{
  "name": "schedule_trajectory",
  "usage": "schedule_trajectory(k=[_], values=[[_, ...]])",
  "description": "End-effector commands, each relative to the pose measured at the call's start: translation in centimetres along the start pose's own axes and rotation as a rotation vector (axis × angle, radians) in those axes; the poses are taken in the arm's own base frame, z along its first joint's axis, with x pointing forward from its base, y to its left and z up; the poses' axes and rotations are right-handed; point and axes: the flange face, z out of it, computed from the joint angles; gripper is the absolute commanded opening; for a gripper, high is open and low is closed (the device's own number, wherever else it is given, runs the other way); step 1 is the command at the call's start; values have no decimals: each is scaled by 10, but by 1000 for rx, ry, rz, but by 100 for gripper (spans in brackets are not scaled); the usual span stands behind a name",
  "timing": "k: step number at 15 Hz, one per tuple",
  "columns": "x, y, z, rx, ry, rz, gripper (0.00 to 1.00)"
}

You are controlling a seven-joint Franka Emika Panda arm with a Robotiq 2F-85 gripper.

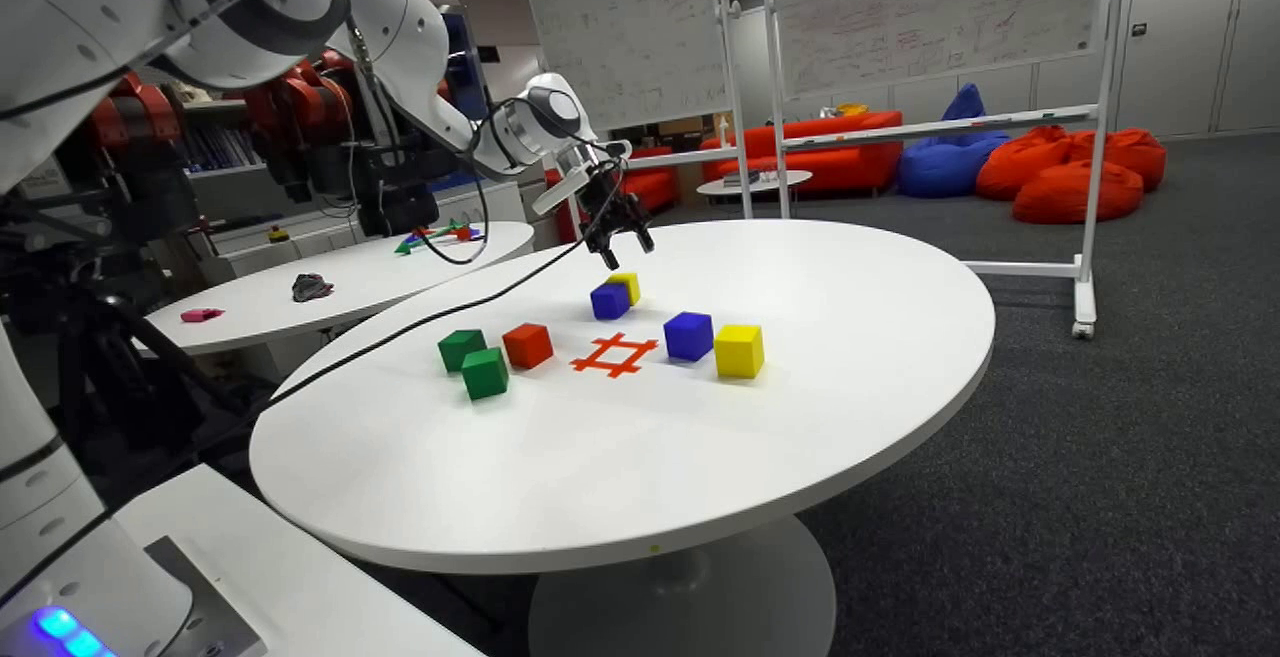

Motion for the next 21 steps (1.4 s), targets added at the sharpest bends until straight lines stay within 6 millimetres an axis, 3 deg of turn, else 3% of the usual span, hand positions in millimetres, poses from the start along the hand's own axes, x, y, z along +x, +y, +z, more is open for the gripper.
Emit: schedule_trajectory(k=[1, 8, 21], values=[[1, 0, -1, 0, 0, 0, 100], [-4, -4, -5, 8, 6, 19, 100], [-64, -37, -34, 0, -24, 143, 100]])
